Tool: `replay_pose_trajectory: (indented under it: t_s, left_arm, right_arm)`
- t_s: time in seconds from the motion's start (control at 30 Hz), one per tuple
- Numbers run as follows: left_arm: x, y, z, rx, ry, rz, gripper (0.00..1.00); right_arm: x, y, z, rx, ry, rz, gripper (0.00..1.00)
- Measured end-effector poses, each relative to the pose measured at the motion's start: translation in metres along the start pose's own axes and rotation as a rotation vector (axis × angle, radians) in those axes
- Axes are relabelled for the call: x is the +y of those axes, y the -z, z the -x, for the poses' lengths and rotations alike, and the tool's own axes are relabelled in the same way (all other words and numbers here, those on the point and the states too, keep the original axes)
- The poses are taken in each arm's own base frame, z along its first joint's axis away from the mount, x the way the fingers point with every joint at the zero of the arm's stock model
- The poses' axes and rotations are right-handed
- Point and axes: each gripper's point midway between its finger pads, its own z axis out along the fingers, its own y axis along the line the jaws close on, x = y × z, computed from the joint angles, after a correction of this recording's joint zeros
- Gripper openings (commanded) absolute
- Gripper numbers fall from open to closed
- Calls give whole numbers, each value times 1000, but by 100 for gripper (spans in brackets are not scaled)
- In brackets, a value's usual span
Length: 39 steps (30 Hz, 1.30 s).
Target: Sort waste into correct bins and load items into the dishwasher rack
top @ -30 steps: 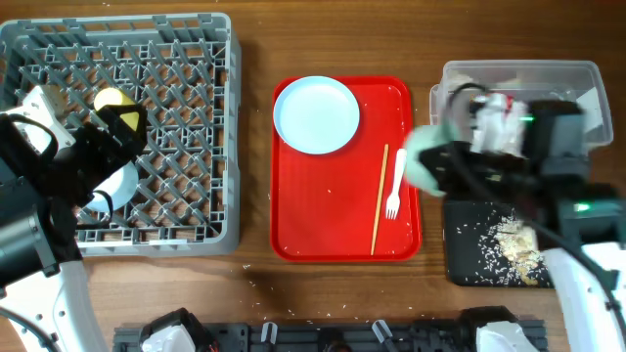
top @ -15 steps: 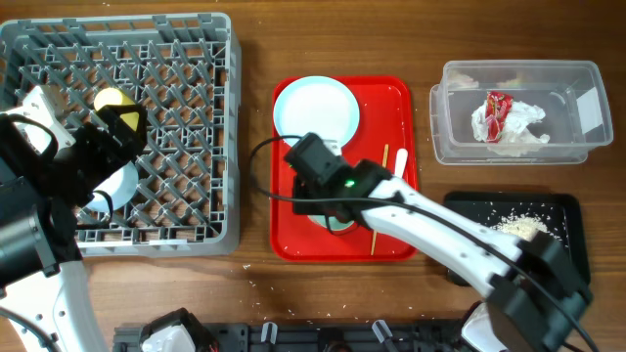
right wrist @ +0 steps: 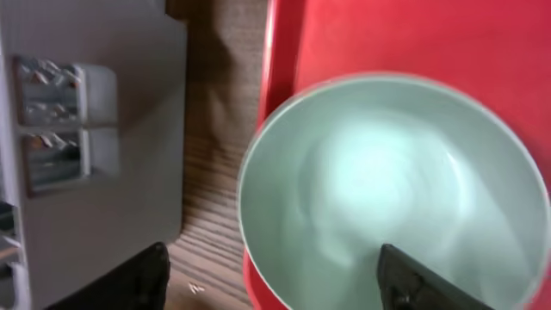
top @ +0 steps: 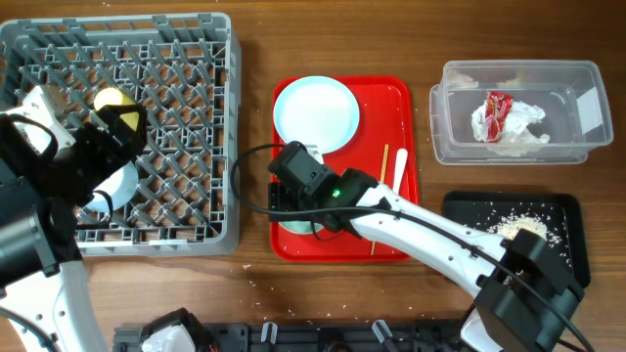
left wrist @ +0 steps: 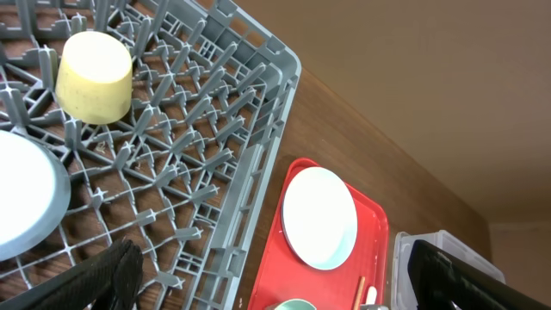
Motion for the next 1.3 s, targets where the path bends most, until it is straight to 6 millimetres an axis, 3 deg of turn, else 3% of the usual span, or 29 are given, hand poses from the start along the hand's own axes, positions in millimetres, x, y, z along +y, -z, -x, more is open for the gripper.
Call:
replay_pose_trajectory:
  t_s: [0.07, 0.1, 0.17, 0.23, 0.3, 0.33, 0.37, 0.43, 0.53, 0.6, 0.67, 0.73, 1.1, 1.13, 1.23, 1.3]
  left_arm:
    - [0, 0, 0, 0, 0, 0, 100]
    - [0, 0, 0, 0, 0, 0, 100]
    - [0, 0, 0, 0, 0, 0, 100]
    - [0, 0, 0, 0, 0, 0, 100]
    - [0, 0, 0, 0, 0, 0, 100]
    - [0, 0, 0, 0, 0, 0, 100]
    - [0, 0, 0, 0, 0, 0, 100]
    - [0, 0, 0, 0, 0, 0, 100]
    - [0, 0, 0, 0, 0, 0, 100]
    - [0, 0, 0, 0, 0, 0, 100]
    - [0, 0, 0, 0, 0, 0, 100]
    - [0, 0, 0, 0, 0, 0, 100]
    - [-1, 0, -1, 4, 1, -9, 100]
    - [-5, 0, -4, 19, 4, -27, 100]
    - [-13, 4, -42, 184, 100, -92, 100]
    - [-37, 11, -62, 289, 136, -213, 100]
  right_arm:
    - [-5, 2, -6, 29, -2, -26, 88]
    - [-5, 7, -6, 38, -1, -33, 97]
    - [-1, 26, 1, 37, 4, -27, 99]
    - [3, 61, 23, -11, -5, -2, 100]
    - [-3, 110, 56, -108, -31, 28, 100]
    - [-28, 163, 82, -205, -87, 19, 100]
    - [-38, 181, 90, -251, -111, 13, 100]
    - [-79, 224, 103, -344, -206, -31, 100]
    - [-151, 270, 98, -435, -371, -159, 100]
    - [-186, 288, 84, -446, -468, -231, 100]
    - [-206, 298, 79, -464, -531, -272, 100]
    - [-214, 301, 79, -476, -555, -285, 100]
    - [-222, 285, 84, -422, -566, -309, 100]
    - [-222, 283, 85, -416, -567, -312, 100]
    - [-225, 277, 87, -396, -571, -320, 100]
    - [-226, 274, 88, -383, -573, -325, 100]
